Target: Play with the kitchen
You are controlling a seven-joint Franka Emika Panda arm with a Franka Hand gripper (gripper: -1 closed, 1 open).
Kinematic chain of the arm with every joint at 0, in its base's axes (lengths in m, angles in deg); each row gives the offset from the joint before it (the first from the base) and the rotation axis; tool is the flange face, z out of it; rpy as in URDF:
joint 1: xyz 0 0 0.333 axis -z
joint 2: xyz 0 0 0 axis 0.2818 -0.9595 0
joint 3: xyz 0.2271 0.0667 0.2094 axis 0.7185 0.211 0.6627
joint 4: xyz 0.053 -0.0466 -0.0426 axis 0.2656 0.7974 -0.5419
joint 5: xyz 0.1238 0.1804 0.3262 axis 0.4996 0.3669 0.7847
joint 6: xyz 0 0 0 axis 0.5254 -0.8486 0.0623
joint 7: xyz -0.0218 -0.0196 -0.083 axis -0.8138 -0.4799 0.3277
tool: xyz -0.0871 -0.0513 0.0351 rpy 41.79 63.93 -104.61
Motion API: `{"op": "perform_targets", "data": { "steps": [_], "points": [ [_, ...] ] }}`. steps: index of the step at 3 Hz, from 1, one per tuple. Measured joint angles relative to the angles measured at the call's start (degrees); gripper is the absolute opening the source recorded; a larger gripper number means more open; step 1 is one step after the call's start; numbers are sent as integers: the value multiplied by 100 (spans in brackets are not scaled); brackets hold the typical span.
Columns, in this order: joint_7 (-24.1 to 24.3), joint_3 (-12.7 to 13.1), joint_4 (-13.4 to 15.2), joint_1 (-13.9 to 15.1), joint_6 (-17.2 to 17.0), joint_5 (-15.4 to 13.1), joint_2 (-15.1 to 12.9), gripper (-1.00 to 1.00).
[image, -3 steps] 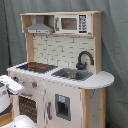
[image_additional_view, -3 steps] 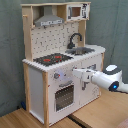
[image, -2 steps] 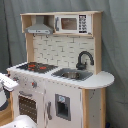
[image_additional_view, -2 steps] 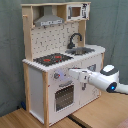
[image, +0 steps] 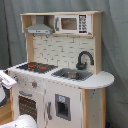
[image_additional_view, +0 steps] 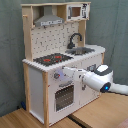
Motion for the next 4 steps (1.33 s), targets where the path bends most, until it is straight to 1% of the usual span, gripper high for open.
{"op": "perform_targets", "data": {
  "steps": [2, 4],
  "points": [
    [1172, 188, -146, 39, -87, -1, 67, 100],
    [2300, 401, -338, 39, -334, -2, 98, 100]
  ]
}}
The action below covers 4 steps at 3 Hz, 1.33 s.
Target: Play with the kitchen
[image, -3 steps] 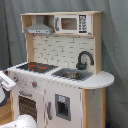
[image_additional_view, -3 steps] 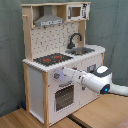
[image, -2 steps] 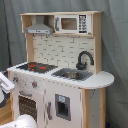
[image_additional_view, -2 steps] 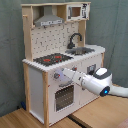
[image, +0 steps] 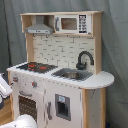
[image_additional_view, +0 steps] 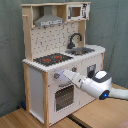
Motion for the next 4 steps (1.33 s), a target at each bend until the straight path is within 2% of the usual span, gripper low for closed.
{"op": "perform_targets", "data": {
  "steps": [2, 4],
  "points": [
    [1250, 138, -127, 33, -338, -4, 13, 100],
    [2505, 309, -273, 213, -453, -3, 12, 100]
  ]
}}
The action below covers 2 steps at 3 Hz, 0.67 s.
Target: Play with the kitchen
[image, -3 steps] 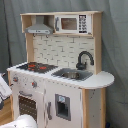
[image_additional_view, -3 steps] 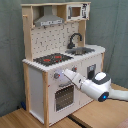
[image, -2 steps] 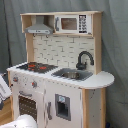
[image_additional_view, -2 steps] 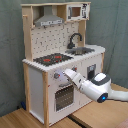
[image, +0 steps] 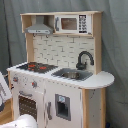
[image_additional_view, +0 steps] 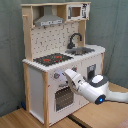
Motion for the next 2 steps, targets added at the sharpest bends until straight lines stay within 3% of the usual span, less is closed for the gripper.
{"op": "perform_targets", "data": {
  "steps": [2],
  "points": [
    [1154, 99, -376, 245, -348, 1, -4, 100]
  ]
}}
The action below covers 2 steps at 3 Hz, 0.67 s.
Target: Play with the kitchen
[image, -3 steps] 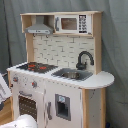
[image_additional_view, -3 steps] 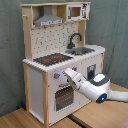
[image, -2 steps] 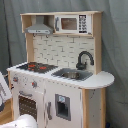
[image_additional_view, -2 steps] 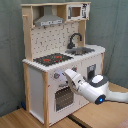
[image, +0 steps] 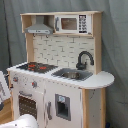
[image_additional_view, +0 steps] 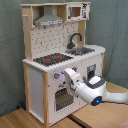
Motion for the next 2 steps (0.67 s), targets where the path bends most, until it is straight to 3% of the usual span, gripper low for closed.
{"op": "perform_targets", "data": {
  "steps": [1, 2],
  "points": [
    [465, 1, -284, 77, -301, 3, -4, 100],
    [1030, 37, -389, 196, -408, 3, -4, 100]
  ]
}}
